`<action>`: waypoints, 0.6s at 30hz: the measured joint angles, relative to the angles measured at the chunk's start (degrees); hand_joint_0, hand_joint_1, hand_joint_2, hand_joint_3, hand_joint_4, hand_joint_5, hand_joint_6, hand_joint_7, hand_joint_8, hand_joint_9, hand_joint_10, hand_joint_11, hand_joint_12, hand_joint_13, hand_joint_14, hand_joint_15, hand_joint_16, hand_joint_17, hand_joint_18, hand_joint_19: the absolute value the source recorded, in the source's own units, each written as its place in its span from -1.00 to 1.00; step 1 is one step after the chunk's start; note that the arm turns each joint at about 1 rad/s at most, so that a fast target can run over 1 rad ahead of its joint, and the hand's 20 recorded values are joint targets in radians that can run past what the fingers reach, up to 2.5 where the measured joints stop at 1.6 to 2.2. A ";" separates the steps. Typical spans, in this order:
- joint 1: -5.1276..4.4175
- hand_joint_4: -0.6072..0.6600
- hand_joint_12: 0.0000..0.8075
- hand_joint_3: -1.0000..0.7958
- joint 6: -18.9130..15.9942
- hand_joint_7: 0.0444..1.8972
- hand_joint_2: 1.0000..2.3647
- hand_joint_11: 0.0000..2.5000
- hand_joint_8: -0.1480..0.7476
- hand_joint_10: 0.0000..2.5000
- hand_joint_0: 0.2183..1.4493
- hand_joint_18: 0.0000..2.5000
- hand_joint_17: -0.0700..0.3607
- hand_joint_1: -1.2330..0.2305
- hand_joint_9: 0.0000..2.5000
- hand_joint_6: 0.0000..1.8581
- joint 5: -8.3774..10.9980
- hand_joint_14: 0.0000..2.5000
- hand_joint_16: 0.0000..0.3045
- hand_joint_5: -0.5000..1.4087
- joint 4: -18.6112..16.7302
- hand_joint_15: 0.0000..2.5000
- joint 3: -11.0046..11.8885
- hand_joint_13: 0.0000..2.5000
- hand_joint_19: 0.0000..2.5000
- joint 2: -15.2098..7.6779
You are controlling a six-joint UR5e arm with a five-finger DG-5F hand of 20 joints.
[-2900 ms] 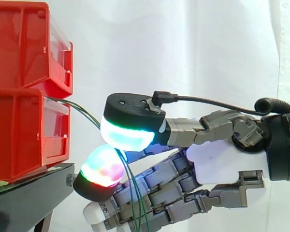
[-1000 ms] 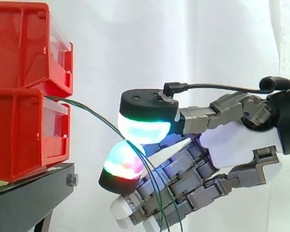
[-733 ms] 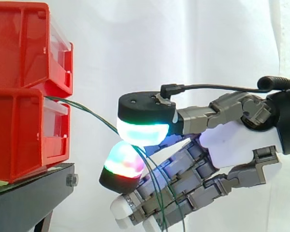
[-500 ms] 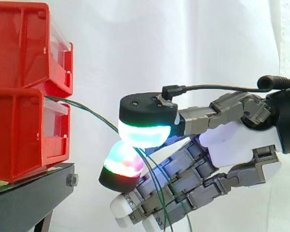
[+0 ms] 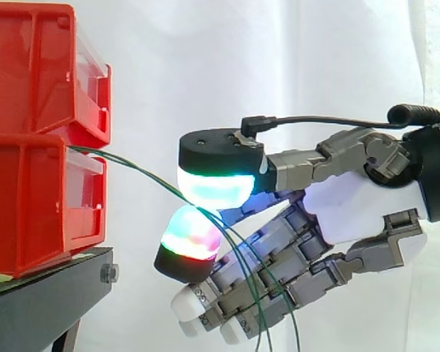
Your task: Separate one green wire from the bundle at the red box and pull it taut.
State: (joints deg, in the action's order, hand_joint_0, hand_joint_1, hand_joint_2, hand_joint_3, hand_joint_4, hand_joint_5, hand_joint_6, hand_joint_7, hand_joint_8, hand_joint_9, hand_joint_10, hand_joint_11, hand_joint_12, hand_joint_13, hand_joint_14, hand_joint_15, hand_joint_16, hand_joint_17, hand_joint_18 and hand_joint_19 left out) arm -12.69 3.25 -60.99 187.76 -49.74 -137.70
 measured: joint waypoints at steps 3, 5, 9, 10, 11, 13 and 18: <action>-0.03 0.10 -0.21 -0.25 0.00 -0.01 -0.98 -0.84 -0.10 -0.99 -0.37 -0.76 -0.18 -0.44 -0.38 -0.03 0.00 -1.00 -0.69 -0.63 0.18 -0.96 0.05 -0.69 -0.83 0.01; -0.03 0.10 -0.22 -0.28 0.00 -0.02 -0.98 -0.85 -0.11 -1.00 -0.36 -0.76 -0.18 -0.46 -0.38 -0.03 0.00 -1.00 -0.69 -0.63 0.21 -0.96 0.08 -0.69 -0.82 0.01; -0.02 0.14 -0.21 -0.36 -0.06 -0.03 -0.99 -0.85 -0.11 -0.99 -0.35 -0.75 -0.18 -0.46 -0.38 -0.03 0.00 -1.00 -0.69 -0.63 0.23 -0.96 0.12 -0.69 -0.82 0.00; -0.03 0.16 -0.22 -0.38 -0.07 -0.04 -0.99 -0.85 -0.11 -0.99 -0.37 -0.75 -0.18 -0.45 -0.38 -0.03 0.00 -1.00 -0.69 -0.63 0.24 -0.96 0.12 -0.69 -0.83 0.00; -0.03 0.17 -0.22 -0.40 -0.08 -0.04 -0.99 -0.86 -0.11 -1.00 -0.38 -0.75 -0.18 -0.42 -0.37 -0.04 0.00 -1.00 -0.69 -0.63 0.24 -0.96 0.11 -0.68 -0.82 0.00; -0.04 0.17 -0.21 -0.44 -0.08 -0.04 -1.00 -0.85 -0.09 -1.00 -0.42 -0.74 -0.18 -0.34 -0.36 -0.04 0.00 -1.00 -0.69 -0.62 0.24 -0.96 0.10 -0.68 -0.82 0.00; -0.05 0.19 -0.19 -0.44 -0.09 -0.03 -1.00 -0.86 -0.08 -1.00 -0.49 -0.73 -0.16 -0.24 -0.35 -0.05 0.04 -1.00 -0.68 -0.62 0.20 -0.95 0.09 -0.67 -0.81 -0.01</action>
State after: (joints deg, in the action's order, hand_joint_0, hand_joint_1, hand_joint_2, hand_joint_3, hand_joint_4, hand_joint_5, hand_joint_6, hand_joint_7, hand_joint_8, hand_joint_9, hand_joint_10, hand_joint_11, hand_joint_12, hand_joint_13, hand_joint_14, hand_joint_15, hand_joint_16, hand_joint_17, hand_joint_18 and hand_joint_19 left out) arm -12.74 3.16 -60.95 187.96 -49.65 -137.71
